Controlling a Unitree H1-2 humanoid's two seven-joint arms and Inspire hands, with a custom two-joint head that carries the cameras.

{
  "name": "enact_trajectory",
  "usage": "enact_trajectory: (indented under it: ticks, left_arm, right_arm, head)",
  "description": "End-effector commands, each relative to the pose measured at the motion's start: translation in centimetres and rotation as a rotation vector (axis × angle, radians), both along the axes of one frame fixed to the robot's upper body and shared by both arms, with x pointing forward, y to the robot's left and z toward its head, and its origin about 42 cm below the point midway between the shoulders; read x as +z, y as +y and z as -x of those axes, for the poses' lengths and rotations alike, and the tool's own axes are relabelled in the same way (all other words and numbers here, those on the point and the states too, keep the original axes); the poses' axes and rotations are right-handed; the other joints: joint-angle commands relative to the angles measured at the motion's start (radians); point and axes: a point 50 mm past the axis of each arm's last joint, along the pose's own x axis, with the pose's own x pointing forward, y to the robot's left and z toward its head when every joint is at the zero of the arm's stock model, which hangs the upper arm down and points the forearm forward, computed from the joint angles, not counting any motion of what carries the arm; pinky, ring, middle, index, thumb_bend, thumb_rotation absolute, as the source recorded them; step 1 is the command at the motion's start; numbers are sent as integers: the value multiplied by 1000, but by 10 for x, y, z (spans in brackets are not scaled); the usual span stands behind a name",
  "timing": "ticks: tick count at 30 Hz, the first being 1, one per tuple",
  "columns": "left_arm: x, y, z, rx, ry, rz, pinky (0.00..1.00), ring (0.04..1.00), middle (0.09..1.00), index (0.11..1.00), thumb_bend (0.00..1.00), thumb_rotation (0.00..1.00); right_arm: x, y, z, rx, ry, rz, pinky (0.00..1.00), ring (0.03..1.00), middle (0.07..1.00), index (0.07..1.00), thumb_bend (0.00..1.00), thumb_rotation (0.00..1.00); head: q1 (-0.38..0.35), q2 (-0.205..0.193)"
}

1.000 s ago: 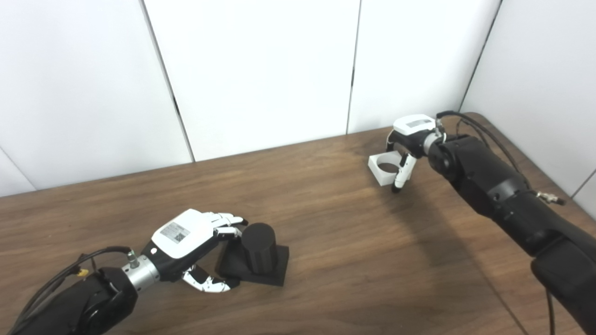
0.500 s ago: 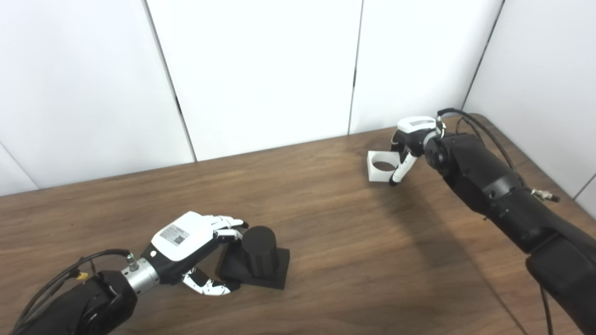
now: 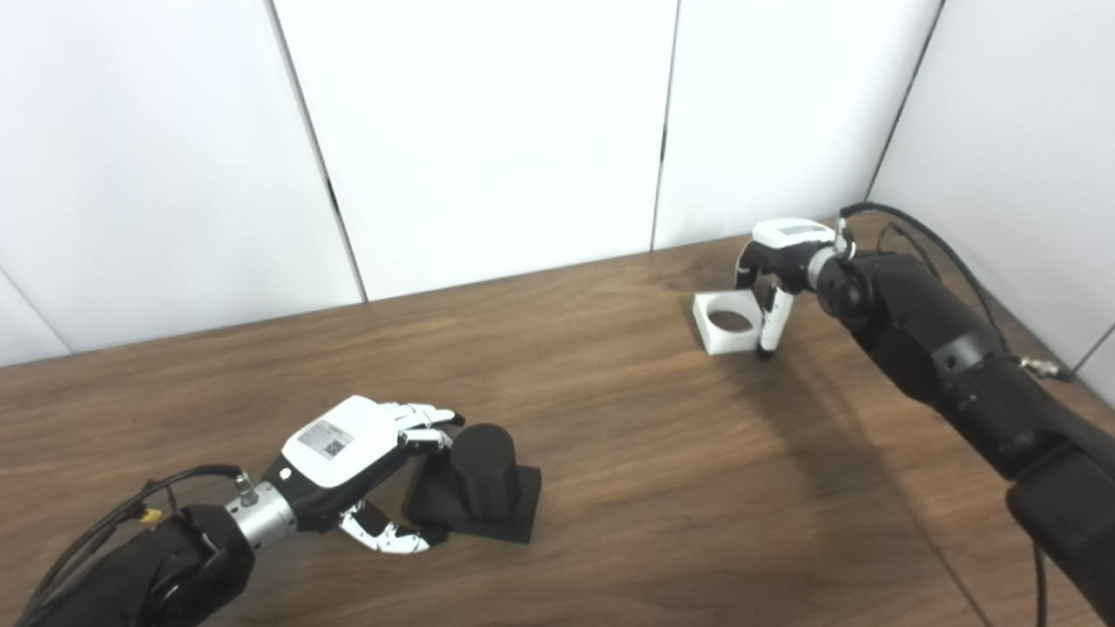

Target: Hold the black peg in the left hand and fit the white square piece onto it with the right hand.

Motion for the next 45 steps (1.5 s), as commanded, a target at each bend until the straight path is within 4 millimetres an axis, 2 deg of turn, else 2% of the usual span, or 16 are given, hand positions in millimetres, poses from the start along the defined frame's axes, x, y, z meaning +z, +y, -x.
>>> enact_trajectory:
  ticks: [1, 6, 16, 24, 30, 38, 45]
  left_arm:
    - [-38, 25, 21, -24, 103, -205, 744, 853, 881, 642, 1000, 88]
    - [-38, 25, 20, -17, 103, -202, 755, 863, 885, 642, 1000, 103]
    - [-42, 24, 19, -16, 97, -201, 753, 866, 887, 636, 1000, 114]
    - [-41, 22, 20, -18, 98, -207, 762, 874, 894, 639, 992, 134]
    - [-44, 20, 18, -17, 93, -198, 773, 885, 903, 641, 990, 148]
    - [-44, 12, 17, -20, 96, -210, 794, 903, 923, 654, 972, 181]
    - [-42, 4, 17, -20, 90, -217, 804, 912, 936, 659, 956, 203]
  right_arm:
    - [23, 2, -3, 63, -81, -26, 859, 870, 782, 481, 521, 132]
    - [40, 10, 3, 116, -161, -76, 886, 877, 785, 476, 520, 131]
    - [60, 26, 12, 204, -222, -99, 847, 867, 789, 478, 518, 134]
    - [67, 38, 19, 273, -245, -102, 866, 863, 780, 478, 518, 132]
    - [83, 60, 33, 391, -285, -112, 814, 853, 777, 479, 518, 133]
    - [99, 91, 52, 523, -309, -120, 816, 853, 789, 479, 517, 139]
    - [104, 104, 63, 608, -329, -147, 798, 838, 781, 478, 518, 138]
  head:
    - [2, 2]
    - [4, 4]
    - [14, 8]
    - [69, 28]
    - [109, 42]
    - [203, 64]
    - [290, 91]
